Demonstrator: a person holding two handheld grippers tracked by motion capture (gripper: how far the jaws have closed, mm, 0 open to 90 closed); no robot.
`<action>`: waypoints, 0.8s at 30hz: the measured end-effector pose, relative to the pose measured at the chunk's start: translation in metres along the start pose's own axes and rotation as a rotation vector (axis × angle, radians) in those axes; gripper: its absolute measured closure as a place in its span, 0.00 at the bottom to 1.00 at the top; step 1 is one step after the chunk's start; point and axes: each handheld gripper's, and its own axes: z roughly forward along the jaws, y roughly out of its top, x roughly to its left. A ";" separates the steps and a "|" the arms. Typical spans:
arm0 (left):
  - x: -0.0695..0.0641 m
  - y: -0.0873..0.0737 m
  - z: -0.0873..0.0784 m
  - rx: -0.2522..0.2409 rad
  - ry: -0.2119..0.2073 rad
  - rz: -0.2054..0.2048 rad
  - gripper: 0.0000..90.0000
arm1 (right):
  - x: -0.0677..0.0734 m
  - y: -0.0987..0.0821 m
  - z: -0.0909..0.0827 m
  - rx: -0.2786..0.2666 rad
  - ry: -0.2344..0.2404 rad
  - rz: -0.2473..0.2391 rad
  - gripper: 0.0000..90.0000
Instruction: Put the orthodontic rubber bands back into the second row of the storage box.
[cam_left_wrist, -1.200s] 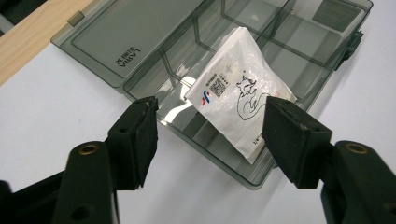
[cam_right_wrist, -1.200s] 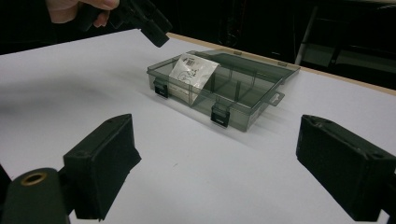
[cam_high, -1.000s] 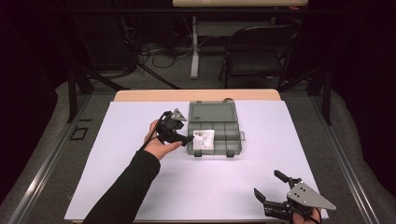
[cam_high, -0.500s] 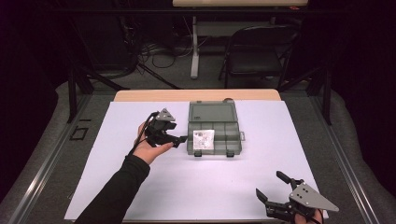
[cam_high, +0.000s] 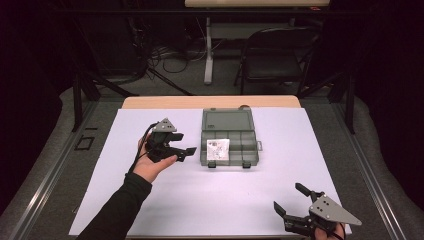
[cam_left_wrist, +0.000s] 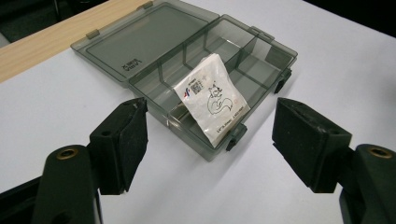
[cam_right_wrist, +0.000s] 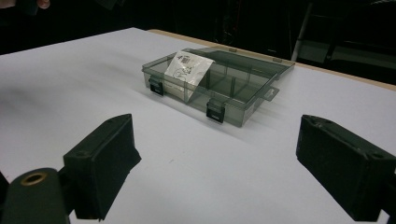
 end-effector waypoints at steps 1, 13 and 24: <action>0.000 -0.001 -0.001 -0.005 -0.002 -0.010 0.30 | 0.000 0.000 0.001 0.000 0.002 -0.002 0.13; 0.005 -0.022 -0.030 -0.052 -0.004 -0.033 0.24 | 0.000 0.000 0.001 0.003 0.001 -0.004 0.13; 0.007 -0.046 -0.052 -0.093 0.004 -0.039 0.17 | 0.001 0.000 0.001 0.001 0.002 -0.007 0.13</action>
